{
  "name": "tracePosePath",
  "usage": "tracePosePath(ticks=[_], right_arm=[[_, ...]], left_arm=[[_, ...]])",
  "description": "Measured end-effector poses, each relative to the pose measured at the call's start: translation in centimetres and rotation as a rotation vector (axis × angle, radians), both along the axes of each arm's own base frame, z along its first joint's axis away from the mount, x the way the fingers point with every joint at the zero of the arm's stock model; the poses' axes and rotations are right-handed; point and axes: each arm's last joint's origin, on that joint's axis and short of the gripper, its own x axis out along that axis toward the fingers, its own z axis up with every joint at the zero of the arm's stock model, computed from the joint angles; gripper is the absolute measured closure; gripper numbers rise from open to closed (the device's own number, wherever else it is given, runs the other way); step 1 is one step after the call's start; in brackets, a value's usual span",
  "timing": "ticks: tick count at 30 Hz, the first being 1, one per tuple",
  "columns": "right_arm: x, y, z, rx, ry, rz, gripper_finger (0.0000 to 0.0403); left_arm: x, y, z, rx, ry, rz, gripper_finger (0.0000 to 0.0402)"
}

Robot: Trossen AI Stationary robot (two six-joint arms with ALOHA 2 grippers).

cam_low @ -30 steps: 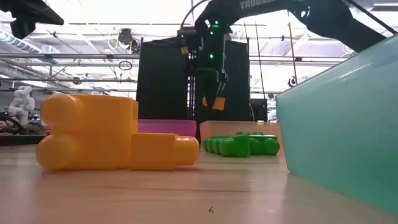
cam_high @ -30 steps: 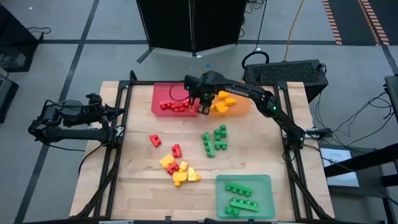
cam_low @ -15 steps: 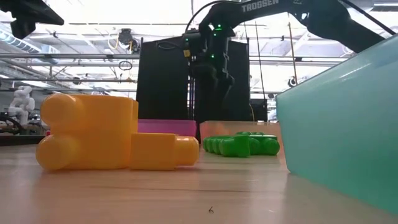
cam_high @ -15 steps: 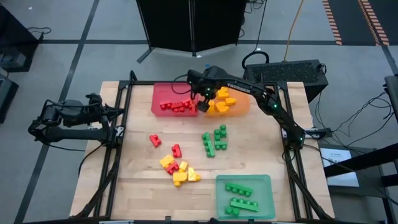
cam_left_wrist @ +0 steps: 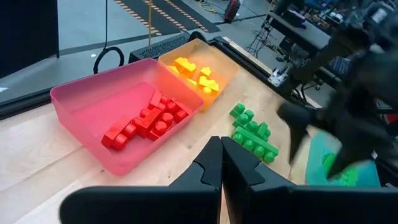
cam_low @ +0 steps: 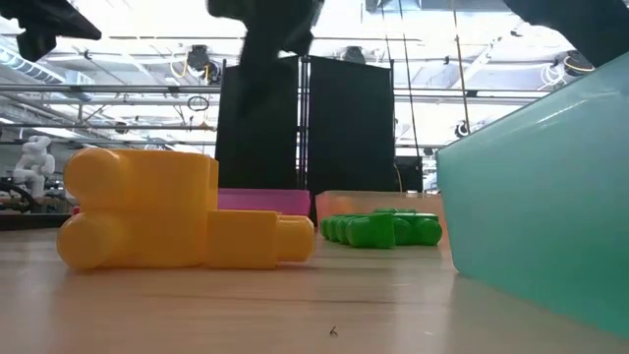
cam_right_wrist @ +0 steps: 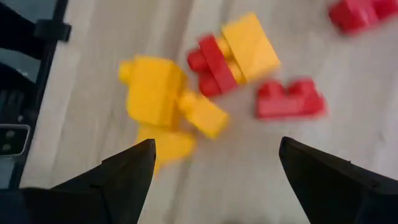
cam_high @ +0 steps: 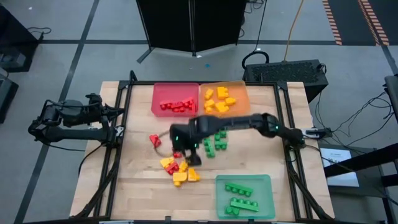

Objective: Sort blocks
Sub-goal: Put the yellow game piece into the orange bin

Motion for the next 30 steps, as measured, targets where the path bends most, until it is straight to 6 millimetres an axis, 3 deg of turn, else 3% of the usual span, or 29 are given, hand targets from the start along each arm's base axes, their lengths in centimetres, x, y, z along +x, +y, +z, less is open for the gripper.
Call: tracePosePath(ticks=[6, 12, 19, 30], right_arm=[[1.8, 4.5, -2.0, 0.064, -0.077, -0.042, 0.0067], [2.3, 8.3, -4.8, 0.121, -0.027, -0.089, 0.0067], [2.4, 9.9, -5.9, -0.026, -0.080, -0.182, 0.0067], [2.9, 12.0, -10.8, 0.016, 0.004, -0.274, 0.0067]], left_arm=[[0.0, 0.0, 0.0, 0.001, 0.000, 0.001, 0.0400], [0.0, 0.0, 0.0, -0.002, -0.001, 0.002, 0.0400], [0.0, 0.0, 0.0, -0.024, -0.009, 0.010, 0.0400], [0.0, 0.0, 0.0, -0.051, -0.014, 0.011, 0.0400]])
